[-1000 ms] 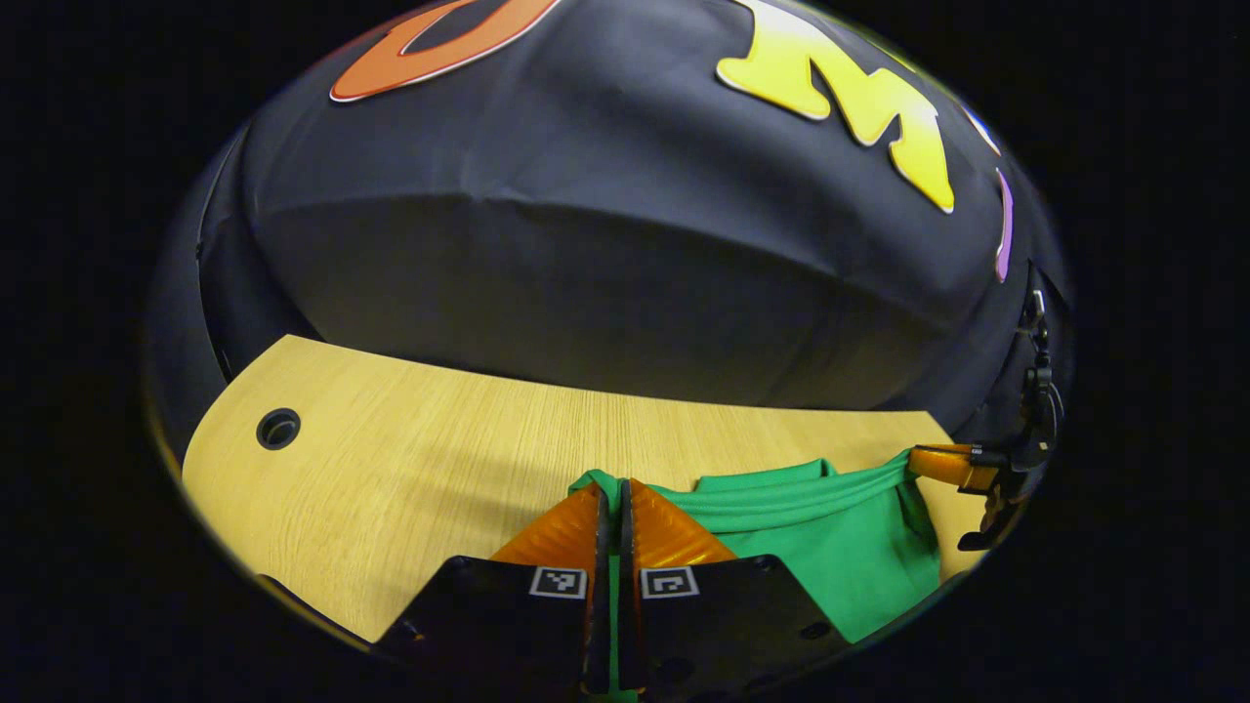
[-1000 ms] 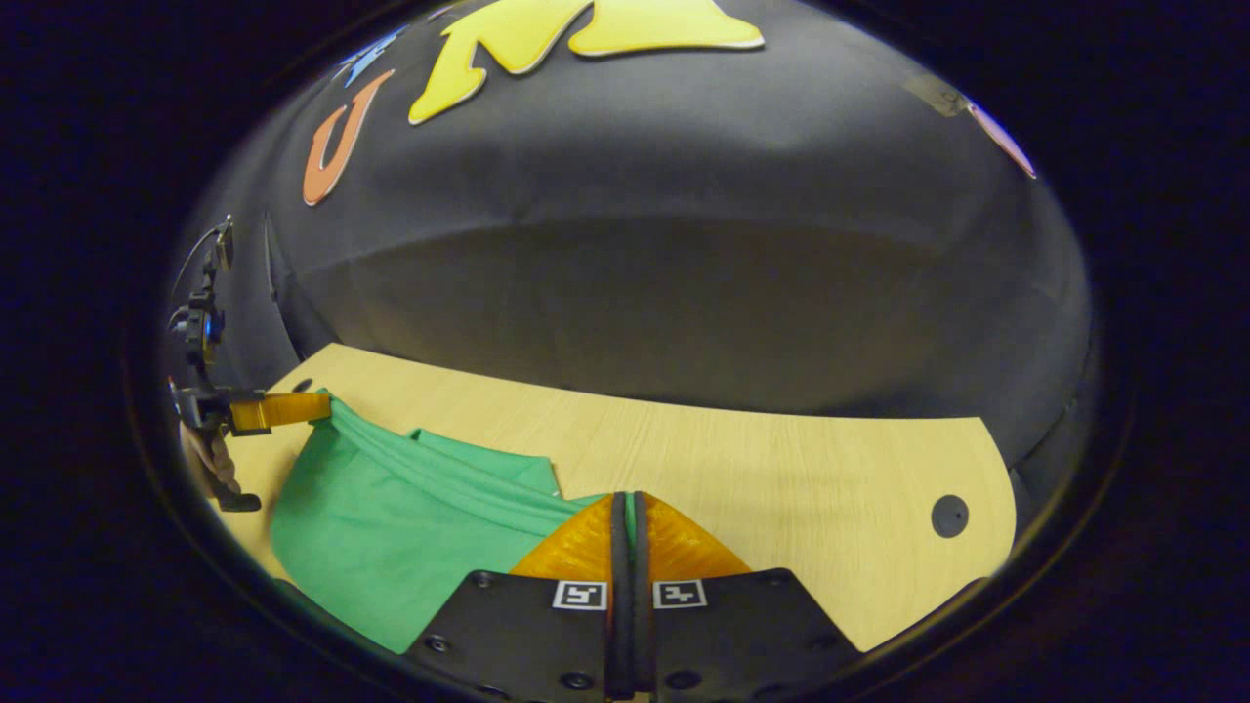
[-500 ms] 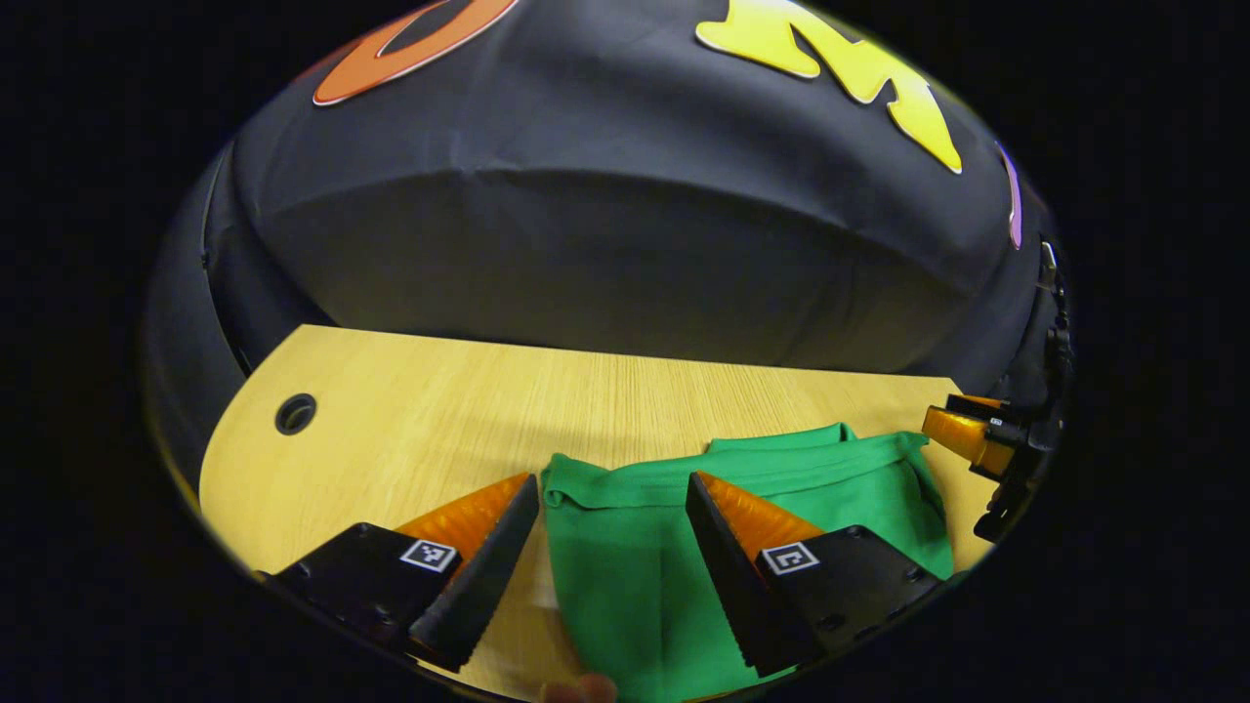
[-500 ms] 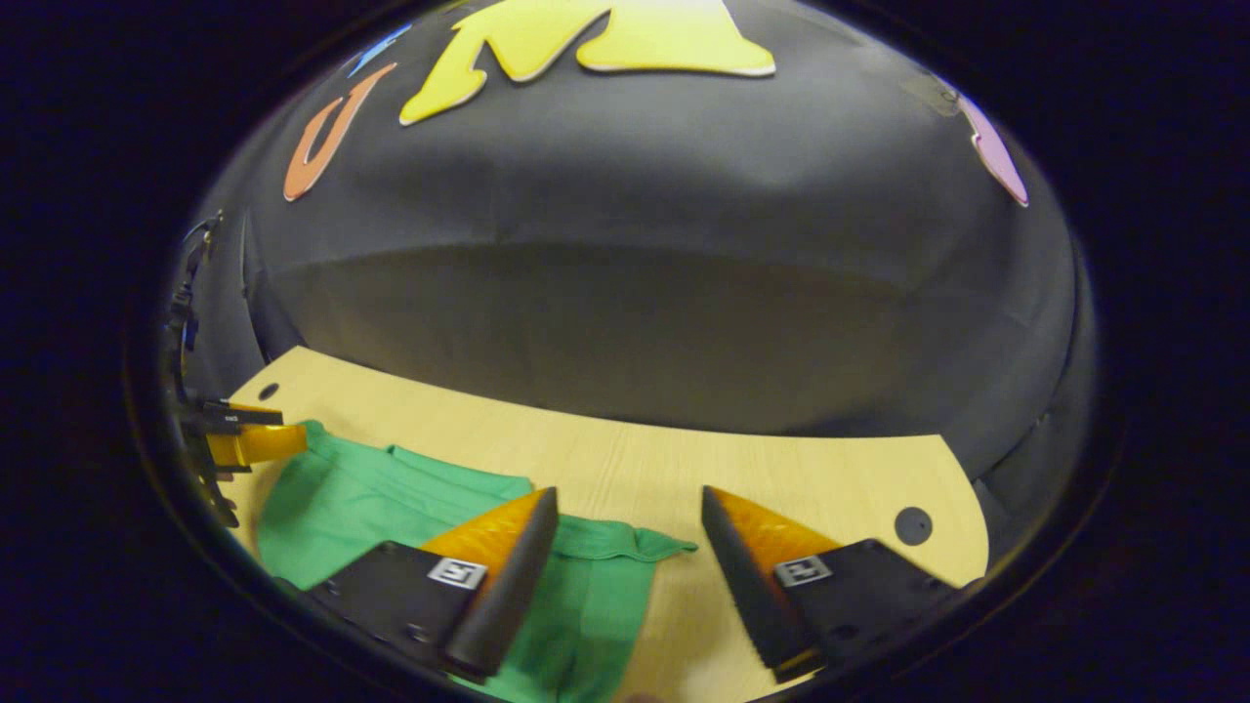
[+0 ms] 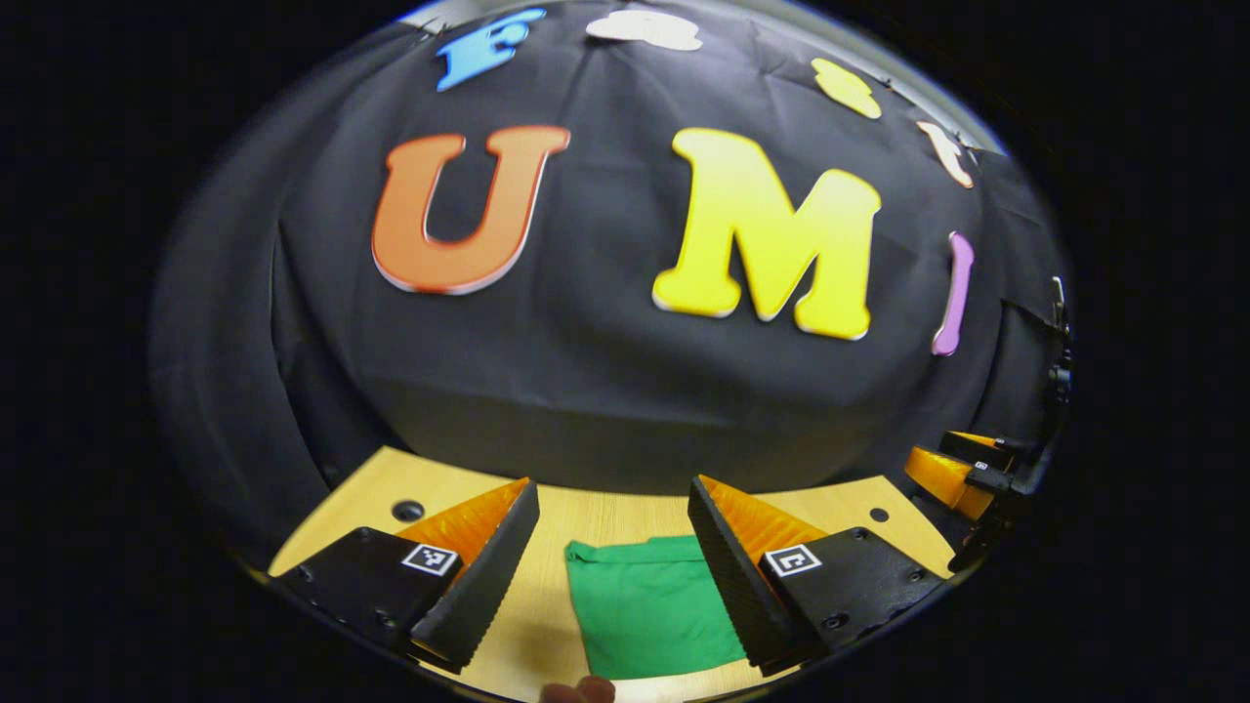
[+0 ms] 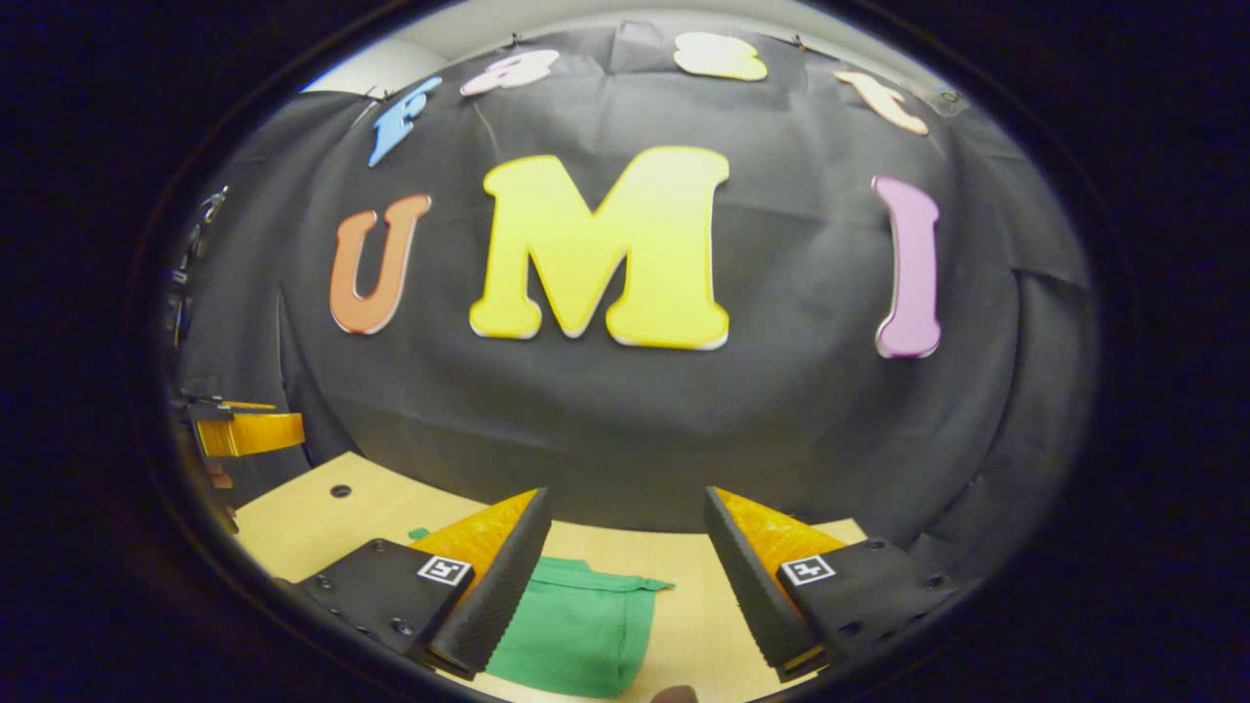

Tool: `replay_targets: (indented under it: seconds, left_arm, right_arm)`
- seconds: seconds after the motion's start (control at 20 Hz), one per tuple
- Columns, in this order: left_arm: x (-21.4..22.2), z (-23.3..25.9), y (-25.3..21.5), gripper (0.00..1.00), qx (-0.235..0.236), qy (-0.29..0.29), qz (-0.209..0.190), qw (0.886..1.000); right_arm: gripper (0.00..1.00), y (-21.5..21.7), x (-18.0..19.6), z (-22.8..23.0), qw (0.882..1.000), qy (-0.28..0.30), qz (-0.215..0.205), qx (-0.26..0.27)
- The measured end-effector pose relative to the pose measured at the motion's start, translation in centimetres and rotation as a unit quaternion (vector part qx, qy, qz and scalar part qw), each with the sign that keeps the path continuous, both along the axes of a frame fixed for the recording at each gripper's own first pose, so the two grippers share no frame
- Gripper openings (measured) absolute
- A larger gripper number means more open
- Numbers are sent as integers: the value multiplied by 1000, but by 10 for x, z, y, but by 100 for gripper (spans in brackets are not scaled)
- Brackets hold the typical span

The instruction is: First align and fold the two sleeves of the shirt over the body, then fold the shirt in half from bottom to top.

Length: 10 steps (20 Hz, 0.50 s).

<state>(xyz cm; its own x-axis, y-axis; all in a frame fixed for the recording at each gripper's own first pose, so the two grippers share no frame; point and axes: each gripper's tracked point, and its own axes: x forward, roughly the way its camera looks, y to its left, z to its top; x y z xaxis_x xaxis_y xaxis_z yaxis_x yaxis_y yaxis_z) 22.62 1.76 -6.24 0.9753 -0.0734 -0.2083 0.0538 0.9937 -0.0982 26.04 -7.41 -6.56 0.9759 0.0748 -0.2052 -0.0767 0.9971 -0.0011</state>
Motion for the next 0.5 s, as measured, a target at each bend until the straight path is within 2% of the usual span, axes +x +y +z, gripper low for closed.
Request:
replay_targets:
  seconds: [0.15,0.3,0.5]
  left_arm:
    - [-63,61,-3,98,8,-36,10,999]
    - [-126,93,-8,98,0,-59,25,998]
    - [-198,98,-18,98,6,-73,21,997]
  right_arm:
    - [98,6,-57,52,999,-34,-11,17]
    - [99,20,-120,76,999,-41,-9,33]
    - [98,22,-195,84,998,-60,-20,26]
